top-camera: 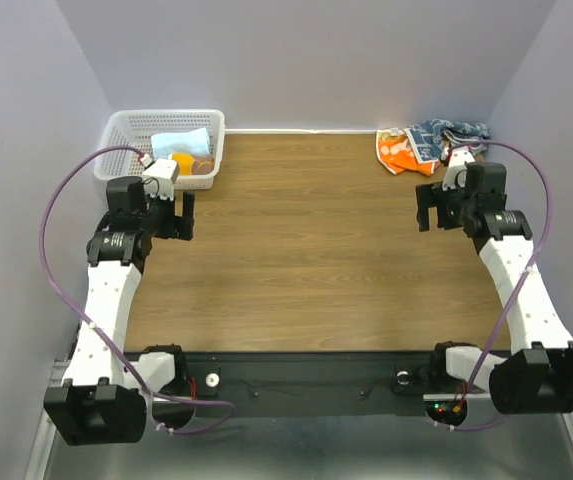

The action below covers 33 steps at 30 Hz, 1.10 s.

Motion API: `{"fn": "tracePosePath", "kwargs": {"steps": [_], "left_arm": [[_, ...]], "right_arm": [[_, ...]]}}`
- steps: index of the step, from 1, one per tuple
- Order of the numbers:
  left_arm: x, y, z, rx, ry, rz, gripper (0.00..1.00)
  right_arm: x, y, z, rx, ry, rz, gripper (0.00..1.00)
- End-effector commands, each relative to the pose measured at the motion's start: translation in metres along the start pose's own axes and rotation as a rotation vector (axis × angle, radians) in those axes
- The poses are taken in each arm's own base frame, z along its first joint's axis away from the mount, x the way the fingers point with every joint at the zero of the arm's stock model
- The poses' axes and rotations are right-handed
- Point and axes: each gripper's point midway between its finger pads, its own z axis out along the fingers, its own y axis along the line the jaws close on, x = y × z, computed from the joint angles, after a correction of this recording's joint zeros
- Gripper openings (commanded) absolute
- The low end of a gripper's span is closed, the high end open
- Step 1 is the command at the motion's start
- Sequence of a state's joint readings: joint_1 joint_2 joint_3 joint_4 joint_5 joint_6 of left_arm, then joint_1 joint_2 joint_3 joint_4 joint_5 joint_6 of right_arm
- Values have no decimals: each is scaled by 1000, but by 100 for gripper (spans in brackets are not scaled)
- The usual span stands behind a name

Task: Roll the towels
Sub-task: Grab a towel with the right arm

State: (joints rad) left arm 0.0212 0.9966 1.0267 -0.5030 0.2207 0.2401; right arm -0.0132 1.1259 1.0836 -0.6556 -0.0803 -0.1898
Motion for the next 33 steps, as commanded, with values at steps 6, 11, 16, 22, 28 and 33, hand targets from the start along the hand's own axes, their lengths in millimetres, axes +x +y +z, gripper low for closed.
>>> {"fn": "tracePosePath", "kwargs": {"steps": [6,11,16,22,28,33], "left_arm": [[-26,57,9,-309,3,-117,99],[-36,34,12,-170,-16,-122,99],[-47,27,8,-134,-72,-130,99],[-36,27,12,-137,-31,-145,99],[-27,26,12,-142,-14,-146,99],[-23,28,12,-154,1,-147,99]], "right_arm": [[-74,-19,81,-18,-28,-74,100],[-94,-32,144,13,4,-49,100],[-112,-37,201,30,9,-33,100],[-118,-27,261,35,21,-43,100],[-121,-18,303,26,8,-48,100],[-120,-35,326,140,6,-27,100]]}}
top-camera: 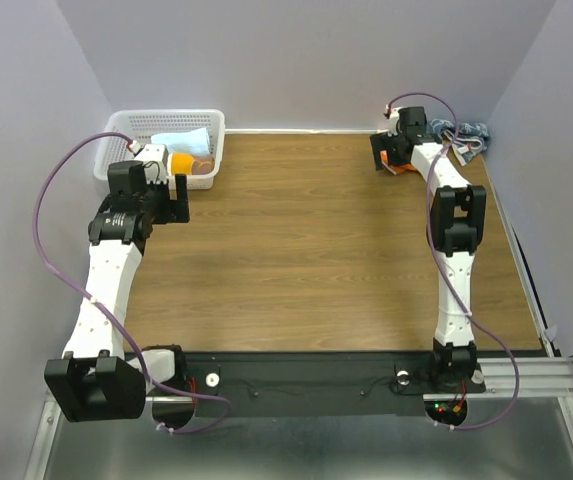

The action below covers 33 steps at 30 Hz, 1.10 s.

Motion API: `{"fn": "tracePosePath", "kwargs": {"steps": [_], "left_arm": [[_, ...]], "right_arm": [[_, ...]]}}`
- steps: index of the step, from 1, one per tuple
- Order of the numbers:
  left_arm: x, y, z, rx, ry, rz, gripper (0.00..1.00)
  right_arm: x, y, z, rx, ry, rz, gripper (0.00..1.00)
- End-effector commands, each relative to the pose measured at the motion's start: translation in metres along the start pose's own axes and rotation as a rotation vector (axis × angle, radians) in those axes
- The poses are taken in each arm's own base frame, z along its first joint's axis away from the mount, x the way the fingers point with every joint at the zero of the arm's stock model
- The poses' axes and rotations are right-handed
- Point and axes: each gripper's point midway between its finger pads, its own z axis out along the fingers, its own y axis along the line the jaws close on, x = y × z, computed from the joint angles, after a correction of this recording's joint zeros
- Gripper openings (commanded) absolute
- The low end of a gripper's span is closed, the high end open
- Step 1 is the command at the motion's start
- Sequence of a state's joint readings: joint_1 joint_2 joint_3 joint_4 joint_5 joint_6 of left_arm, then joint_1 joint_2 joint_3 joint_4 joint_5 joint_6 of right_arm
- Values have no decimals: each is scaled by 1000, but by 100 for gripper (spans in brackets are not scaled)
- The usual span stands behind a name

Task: Roll the towels
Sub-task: Grab a towel with the right arm

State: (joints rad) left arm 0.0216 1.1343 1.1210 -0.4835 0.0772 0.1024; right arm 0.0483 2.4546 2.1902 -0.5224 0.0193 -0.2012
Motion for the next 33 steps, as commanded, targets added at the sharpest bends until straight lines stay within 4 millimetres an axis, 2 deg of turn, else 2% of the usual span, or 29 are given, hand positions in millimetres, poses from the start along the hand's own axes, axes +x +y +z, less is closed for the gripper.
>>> {"fn": "tracePosePath", "kwargs": {"steps": [1,7,9,10,11,13,14,15,16,19,20,21,22,23,25,26,29,30,32,33], "left_arm": [[-10,2,-11,-15,-41,-12,99],[-12,5,-14,-33,-54,-13,99],[-14,6,-14,-36,-59,-12,99],[-14,6,-15,-37,-63,-12,99],[-14,6,-14,-39,-62,-11,99],[-13,7,-14,-45,-57,-12,99],[-13,7,-15,-42,-57,-10,99],[-12,7,-14,-42,-54,-9,99],[-13,7,-15,-42,-55,-7,99],[-14,7,-18,-43,-63,-6,99],[-15,6,-18,-39,-66,-12,99],[-14,5,-18,-35,-65,-11,99],[-14,5,-18,-31,-65,-11,99],[-15,5,-19,-30,-66,-11,99],[-16,4,-19,-28,-65,-19,99],[-17,4,-20,-30,-67,-20,99],[-22,4,-22,-30,-84,-34,99],[-24,4,-22,-31,-88,-38,99],[-28,5,-25,-38,-105,-49,99],[-30,5,-25,-38,-114,-54,99]], "right_arm": [[-31,-19,6,116,-87,33,100],[-18,-43,23,245,-64,43,98],[-12,-53,27,246,-58,76,84],[-13,-50,27,231,-60,86,79],[-11,-56,27,228,-61,104,63],[-15,-59,22,220,-71,111,44],[-14,-72,18,230,-73,128,22],[-19,-75,12,215,-87,140,12],[-30,-87,-4,223,-115,159,1],[-61,-102,-41,179,-204,210,0],[-84,-123,-74,192,-276,257,1],[-98,-128,-90,164,-323,271,0],[-109,-144,-109,161,-369,285,1],[-134,-154,-142,181,-447,290,0],[-154,-174,-177,222,-526,293,1],[-173,-177,-207,225,-592,287,1],[-193,-178,-249,224,-676,270,1],[-203,-176,-274,221,-721,266,1],[-216,-171,-304,205,-783,261,1],[-226,-165,-332,190,-836,242,1]]}}
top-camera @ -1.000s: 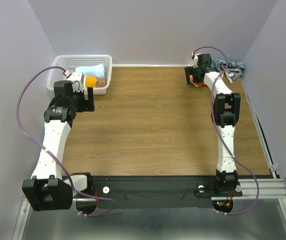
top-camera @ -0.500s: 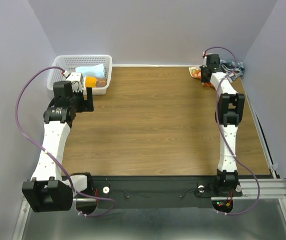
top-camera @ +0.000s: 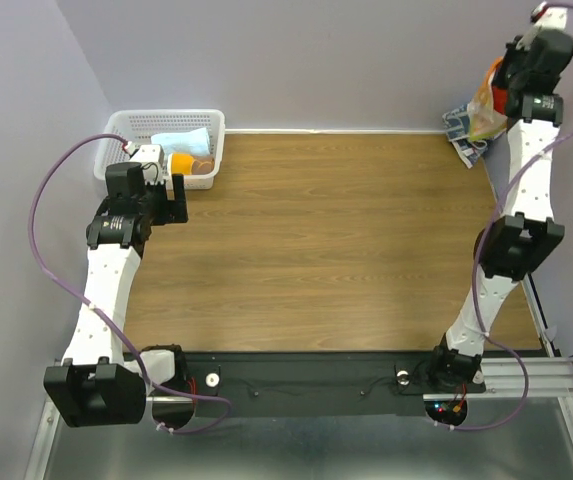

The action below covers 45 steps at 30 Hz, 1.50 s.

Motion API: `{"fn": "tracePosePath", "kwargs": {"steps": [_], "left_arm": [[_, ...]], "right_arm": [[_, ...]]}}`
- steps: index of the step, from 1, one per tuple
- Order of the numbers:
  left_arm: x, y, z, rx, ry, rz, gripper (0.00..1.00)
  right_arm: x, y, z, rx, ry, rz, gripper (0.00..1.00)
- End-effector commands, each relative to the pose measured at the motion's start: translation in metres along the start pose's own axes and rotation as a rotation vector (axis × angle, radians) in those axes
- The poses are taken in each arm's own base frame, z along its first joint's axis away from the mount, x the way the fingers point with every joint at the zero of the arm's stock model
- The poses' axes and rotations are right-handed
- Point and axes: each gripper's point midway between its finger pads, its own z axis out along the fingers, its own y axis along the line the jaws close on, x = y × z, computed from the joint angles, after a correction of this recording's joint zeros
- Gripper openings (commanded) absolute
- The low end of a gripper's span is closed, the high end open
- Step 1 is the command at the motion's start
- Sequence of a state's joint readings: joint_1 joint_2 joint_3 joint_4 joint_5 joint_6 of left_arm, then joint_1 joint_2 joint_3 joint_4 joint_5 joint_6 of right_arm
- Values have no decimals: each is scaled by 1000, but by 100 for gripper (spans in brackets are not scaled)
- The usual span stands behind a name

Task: Roll the towels
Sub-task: Grab a towel with the right arm, then move the towel to the center of the board

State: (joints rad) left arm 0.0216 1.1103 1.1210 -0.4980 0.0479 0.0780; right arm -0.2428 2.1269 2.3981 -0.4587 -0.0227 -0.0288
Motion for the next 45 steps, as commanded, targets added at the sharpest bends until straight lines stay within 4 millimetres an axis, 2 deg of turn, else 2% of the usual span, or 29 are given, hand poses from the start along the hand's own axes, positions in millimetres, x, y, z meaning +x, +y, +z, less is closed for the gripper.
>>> {"fn": "tracePosePath", "kwargs": {"steps": [1,3,4,6,7,9,13,15,16,17,18,20,21,24,25,27,29,31,34,35,36,38,40,42,45], "left_arm": [[-31,1,-19,-7,-111,-34,99],[-35,-1,-22,-2,-131,-41,99],[-36,-1,-23,1,-138,-43,99],[-37,-4,-24,16,-147,-41,99],[-38,-6,-25,26,-151,-42,99],[-39,-8,-26,39,-156,-40,99],[-42,-13,-29,69,-175,-8,99],[-42,-19,-31,111,-177,10,99],[-44,-23,-33,136,-182,34,99],[-44,-36,-37,212,-184,64,99],[-41,-42,-38,249,-177,81,99],[-38,-57,-45,345,-189,126,99],[-34,-61,-45,370,-188,153,99],[-28,-72,-49,440,-195,195,99],[-26,-76,-49,456,-196,213,99],[-20,-76,-45,459,-188,246,99],[-11,-90,-42,497,-170,286,97],[-2,-98,-37,518,-154,312,92],[-1,-105,-33,545,-161,321,89],[-1,-109,-32,566,-160,321,88],[-5,-112,-32,576,-172,316,88],[-14,-118,-33,612,-189,313,88],[-23,-124,-35,638,-208,310,88],[-31,-130,-38,673,-234,313,88],[-39,-136,-39,698,-258,313,88]], "right_arm": [[-109,41,-66,-144,-265,3,1],[-122,53,-86,-210,-288,33,1],[-127,66,-102,-285,-296,27,1],[-132,81,-122,-373,-295,49,1],[-137,96,-143,-467,-301,46,1],[-116,115,-155,-579,-227,100,1],[-79,162,-202,-858,-71,193,1],[-50,180,-220,-960,38,251,1],[-33,196,-237,-1069,108,271,1],[-20,206,-250,-1123,160,292,1],[12,216,-264,-1175,254,323,1],[45,240,-285,-1241,328,312,1],[81,246,-292,-1247,413,334,0],[127,250,-296,-1236,537,381,1],[153,247,-291,-1188,598,407,1],[175,244,-284,-1124,641,423,1],[194,240,-280,-1084,672,427,1],[196,241,-276,-1076,675,431,1],[169,244,-268,-1087,611,421,0],[157,245,-265,-1095,579,409,1],[134,246,-263,-1105,521,387,1],[109,249,-262,-1126,468,373,1],[81,254,-269,-1172,412,365,1],[69,260,-276,-1191,415,406,1],[63,279,-303,-1266,426,463,1]]}}
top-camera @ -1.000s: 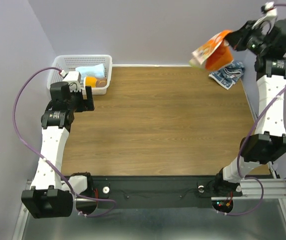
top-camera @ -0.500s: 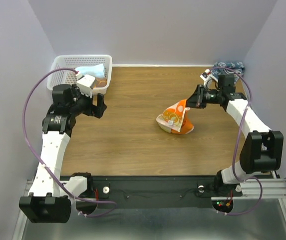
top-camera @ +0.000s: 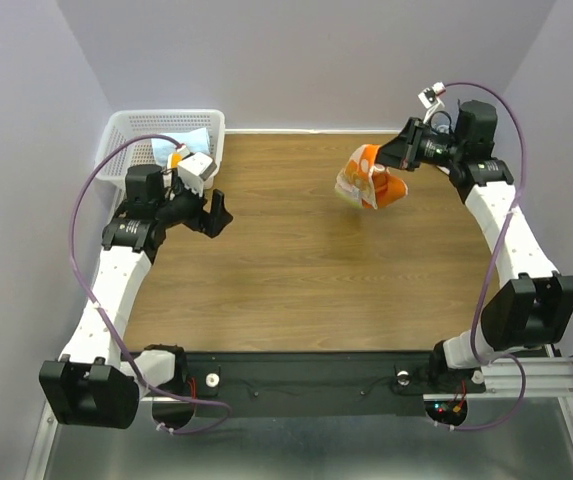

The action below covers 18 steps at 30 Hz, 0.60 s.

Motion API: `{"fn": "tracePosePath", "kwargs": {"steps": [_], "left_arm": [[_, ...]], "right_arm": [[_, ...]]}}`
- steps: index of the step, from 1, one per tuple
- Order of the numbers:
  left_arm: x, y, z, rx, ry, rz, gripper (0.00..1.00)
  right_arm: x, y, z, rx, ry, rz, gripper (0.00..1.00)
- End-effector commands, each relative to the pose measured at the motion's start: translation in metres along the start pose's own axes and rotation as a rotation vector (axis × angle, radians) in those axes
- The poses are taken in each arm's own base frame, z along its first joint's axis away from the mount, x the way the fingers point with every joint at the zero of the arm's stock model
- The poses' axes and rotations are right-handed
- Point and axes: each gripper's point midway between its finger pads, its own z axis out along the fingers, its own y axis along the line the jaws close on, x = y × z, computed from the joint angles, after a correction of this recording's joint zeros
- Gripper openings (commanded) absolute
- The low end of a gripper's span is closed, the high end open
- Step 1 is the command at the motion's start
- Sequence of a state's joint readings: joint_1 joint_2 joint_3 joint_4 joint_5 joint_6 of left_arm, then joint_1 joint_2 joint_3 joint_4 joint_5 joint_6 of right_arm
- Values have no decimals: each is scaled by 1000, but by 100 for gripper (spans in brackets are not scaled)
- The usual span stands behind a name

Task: Roll the towels
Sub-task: Move the towel to the center of the board

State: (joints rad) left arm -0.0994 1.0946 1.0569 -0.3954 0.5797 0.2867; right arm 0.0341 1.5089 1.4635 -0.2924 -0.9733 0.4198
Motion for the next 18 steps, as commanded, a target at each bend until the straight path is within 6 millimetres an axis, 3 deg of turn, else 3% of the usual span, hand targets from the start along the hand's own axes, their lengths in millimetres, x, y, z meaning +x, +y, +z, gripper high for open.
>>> {"fn": "tracePosePath", "kwargs": {"steps": [1,4,7,10,11,12,13,14,16,17,18], "left_arm": [[-49,-12,-3,62,-140,74,88],[-52,-12,-1,76,-140,71,88],[-53,-15,0,87,-142,72,88],[-48,-14,3,81,-123,82,88],[-41,-14,6,78,-102,79,88],[-39,-13,7,76,-96,86,88],[-35,-14,9,78,-82,88,88],[-28,-14,11,76,-60,99,88],[-23,-13,14,73,-40,111,87],[-18,-12,17,70,-25,124,87],[-14,-14,19,78,-10,127,87]], "right_arm": [[8,61,11,-161,-22,6,1],[13,85,14,-228,-52,60,1],[23,68,18,-185,-54,179,1],[45,31,20,-91,-52,199,1],[58,0,17,-17,-59,234,1],[54,-10,13,9,-76,247,1],[68,-33,10,59,-66,244,1],[78,-67,3,153,-53,234,13],[112,-97,-4,264,57,264,53],[121,-113,-7,337,87,242,86],[131,-124,-10,360,133,183,96]]}}
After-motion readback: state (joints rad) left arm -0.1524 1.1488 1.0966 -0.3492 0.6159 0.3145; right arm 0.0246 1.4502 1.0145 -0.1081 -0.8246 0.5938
